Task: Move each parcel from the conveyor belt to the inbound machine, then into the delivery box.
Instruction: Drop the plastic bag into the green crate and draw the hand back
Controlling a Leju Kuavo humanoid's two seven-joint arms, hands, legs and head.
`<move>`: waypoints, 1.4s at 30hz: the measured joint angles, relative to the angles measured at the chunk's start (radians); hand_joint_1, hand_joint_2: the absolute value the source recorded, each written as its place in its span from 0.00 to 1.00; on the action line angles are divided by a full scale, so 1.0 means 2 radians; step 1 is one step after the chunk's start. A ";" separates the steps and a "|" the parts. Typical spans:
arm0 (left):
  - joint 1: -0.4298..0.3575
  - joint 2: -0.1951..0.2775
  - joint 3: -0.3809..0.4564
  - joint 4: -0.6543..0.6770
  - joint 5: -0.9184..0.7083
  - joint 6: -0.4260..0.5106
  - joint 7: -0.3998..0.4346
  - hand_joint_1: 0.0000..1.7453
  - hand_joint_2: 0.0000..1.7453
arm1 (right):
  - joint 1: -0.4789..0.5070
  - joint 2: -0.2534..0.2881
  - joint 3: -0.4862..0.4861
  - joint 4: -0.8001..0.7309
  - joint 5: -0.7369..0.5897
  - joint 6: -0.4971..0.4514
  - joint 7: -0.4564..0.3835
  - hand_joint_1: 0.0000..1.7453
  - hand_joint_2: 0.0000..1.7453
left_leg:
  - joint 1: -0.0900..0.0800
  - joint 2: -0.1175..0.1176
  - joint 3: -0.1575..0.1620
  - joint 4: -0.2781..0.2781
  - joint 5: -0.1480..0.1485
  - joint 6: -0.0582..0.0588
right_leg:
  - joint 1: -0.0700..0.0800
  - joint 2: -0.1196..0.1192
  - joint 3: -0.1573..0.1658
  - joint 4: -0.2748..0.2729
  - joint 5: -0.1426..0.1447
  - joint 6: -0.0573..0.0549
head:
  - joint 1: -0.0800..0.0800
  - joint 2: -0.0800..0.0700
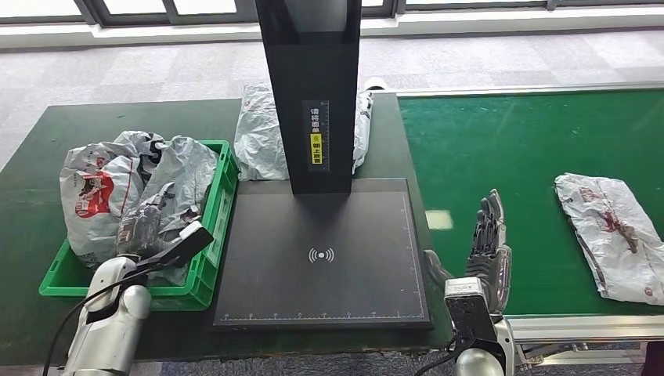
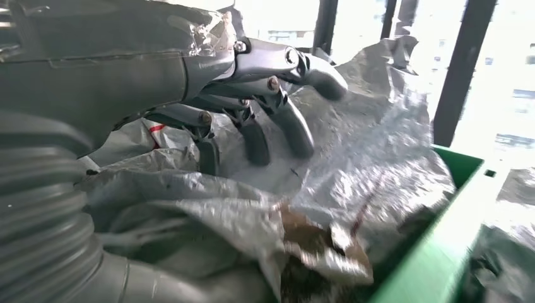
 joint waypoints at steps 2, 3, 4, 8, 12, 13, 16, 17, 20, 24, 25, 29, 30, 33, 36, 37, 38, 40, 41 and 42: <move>-0.007 0.007 -0.008 0.006 0.020 0.007 -0.006 0.00 1.00 | 0.002 0.000 -0.002 -0.002 0.000 0.003 0.002 0.00 1.00 | 0.000 0.000 0.000 0.000 0.000 0.000 | 0.000 0.000 0.000 0.000 0.000 0.000 | 0.000 0.000; -0.010 0.009 -0.010 0.007 0.041 0.021 -0.017 0.00 1.00 | 0.003 0.000 -0.002 -0.003 0.001 0.003 0.003 0.00 1.00 | 0.000 0.000 0.000 0.000 0.000 0.000 | 0.000 0.000 0.000 0.000 0.000 0.000 | 0.000 0.000; -0.012 0.010 -0.011 0.006 0.072 0.048 -0.033 0.00 1.00 | 0.003 0.000 -0.003 -0.004 0.001 0.004 0.005 0.00 1.00 | 0.000 0.000 0.000 0.000 0.000 0.000 | 0.000 0.000 0.000 0.000 0.000 0.000 | 0.000 0.000; -0.020 0.003 -0.008 -0.024 0.200 0.169 -0.076 0.00 1.00 | 0.007 0.002 -0.003 -0.011 0.005 0.003 0.010 0.00 1.00 | 0.000 0.000 0.000 0.000 0.000 0.000 | 0.000 0.000 0.000 0.000 0.000 0.000 | 0.000 0.000; -0.017 -0.007 -0.007 -0.068 0.218 0.214 -0.103 0.00 1.00 | 0.011 0.005 -0.003 -0.013 0.001 0.004 0.011 0.00 1.00 | 0.000 -0.001 0.000 0.000 0.000 0.000 | 0.000 0.000 0.000 0.000 0.000 0.000 | 0.000 0.000; -0.015 -0.011 -0.007 -0.077 0.218 0.223 -0.111 0.00 1.00 | 0.012 0.005 -0.003 -0.013 -0.002 0.005 0.011 0.00 1.00 | 0.000 -0.001 0.000 0.000 0.000 0.000 | 0.000 0.000 0.000 0.000 0.000 0.000 | 0.000 0.000; -0.009 -0.023 -0.001 -0.105 0.222 0.233 -0.137 0.00 1.00 | 0.013 0.007 -0.003 -0.012 -0.010 0.005 0.009 0.00 0.50 | 0.000 -0.001 0.000 0.000 0.000 0.000 | 0.000 0.000 0.000 0.000 0.000 0.000 | 0.000 0.000; -0.007 -0.026 0.001 -0.113 0.228 0.233 -0.144 0.00 1.00 | 0.014 0.007 -0.003 -0.012 -0.011 0.005 0.008 0.00 0.25 | 0.000 -0.001 0.000 0.000 0.000 0.000 | 0.000 0.000 0.000 0.000 0.000 0.000 | 0.000 0.000; 0.004 -0.033 -0.001 -0.133 0.271 0.208 -0.157 0.00 1.00 | 0.014 0.007 -0.003 -0.010 -0.014 0.000 0.008 0.00 0.00 | 0.000 -0.001 0.000 0.000 0.000 0.000 | 0.000 0.000 0.000 0.000 0.000 0.000 | 0.000 0.000; 0.015 -0.040 -0.018 -0.152 0.318 0.159 -0.164 0.00 1.00 | 0.013 0.007 -0.003 -0.004 -0.011 -0.004 0.009 0.00 0.75 | 0.000 -0.001 0.000 0.000 0.000 0.000 | 0.000 -0.001 0.000 0.000 0.000 0.000 | 0.000 0.000; 0.017 -0.042 -0.023 -0.155 0.333 0.142 -0.165 0.00 1.00 | 0.012 0.007 -0.003 -0.003 -0.010 -0.004 0.010 0.00 1.00 | 0.000 -0.001 0.000 0.000 0.000 0.000 | 0.000 -0.001 0.000 0.000 0.000 0.000 | 0.000 0.000; 0.026 -0.053 -0.060 -0.162 0.437 0.015 -0.166 0.00 1.00 | -0.001 0.007 -0.003 0.011 -0.008 0.004 0.018 0.00 1.00 | 0.000 -0.001 0.000 0.000 0.000 0.000 | 0.000 -0.001 0.000 0.000 0.000 0.000 | 0.000 0.000; 0.029 -0.057 -0.073 -0.161 0.454 -0.007 -0.167 0.00 1.00 | -0.006 0.007 -0.003 0.017 -0.008 0.008 0.018 0.00 1.00 | 0.000 -0.001 0.000 0.000 0.000 0.000 | 0.000 -0.001 0.000 0.000 0.000 0.000 | 0.000 0.000; 0.033 -0.068 -0.109 -0.152 0.474 -0.033 -0.163 0.00 1.00 | -0.022 0.009 0.000 0.035 -0.006 0.016 0.019 0.00 1.00 | 0.000 -0.001 0.000 0.000 0.000 0.000 | -0.001 -0.001 0.000 0.000 0.000 0.000 | 0.000 0.000; 0.028 -0.078 -0.144 -0.126 0.477 -0.046 -0.144 0.00 1.00 | -0.037 0.012 0.007 0.055 0.001 0.023 0.023 0.00 1.00 | -0.001 -0.001 0.000 0.000 0.000 0.000 | -0.001 -0.001 0.000 0.000 0.000 0.000 | 0.000 0.000; 0.025 -0.082 -0.155 -0.114 0.476 -0.048 -0.140 0.00 1.00 | -0.042 0.013 0.010 0.061 0.005 0.023 0.024 0.00 1.00 | -0.001 -0.001 0.000 0.000 0.000 0.000 | -0.001 -0.001 0.000 0.000 0.000 0.000 | 0.000 0.000; 0.023 -0.085 -0.165 -0.103 0.476 -0.050 -0.137 0.00 1.00 | -0.047 0.014 0.014 0.067 0.009 0.023 0.025 0.00 1.00 | -0.001 -0.001 0.000 0.000 0.000 0.000 | -0.001 -0.001 0.000 0.000 0.000 0.000 | 0.000 0.000; 0.018 -0.092 -0.182 -0.084 0.475 -0.051 -0.133 0.00 1.00 | -0.054 0.015 0.021 0.077 0.013 0.022 0.026 0.00 1.00 | 0.000 -0.001 0.000 0.000 0.000 0.000 | -0.001 -0.001 0.000 0.000 0.000 0.000 | 0.000 0.000; 0.015 -0.095 -0.188 -0.076 0.474 -0.051 -0.132 0.00 1.00 | -0.057 0.016 0.023 0.081 0.015 0.021 0.027 0.00 1.00 | 0.000 -0.001 0.000 0.000 0.000 0.000 | -0.001 -0.001 0.000 0.000 0.000 0.000 | 0.000 0.000; 0.012 -0.097 -0.194 -0.068 0.472 -0.050 -0.131 0.00 1.00 | -0.059 0.016 0.024 0.086 0.017 0.020 0.029 0.00 1.00 | 0.000 -0.001 0.000 0.000 0.000 0.000 | -0.001 0.000 0.000 0.000 0.000 0.000 | 0.000 0.000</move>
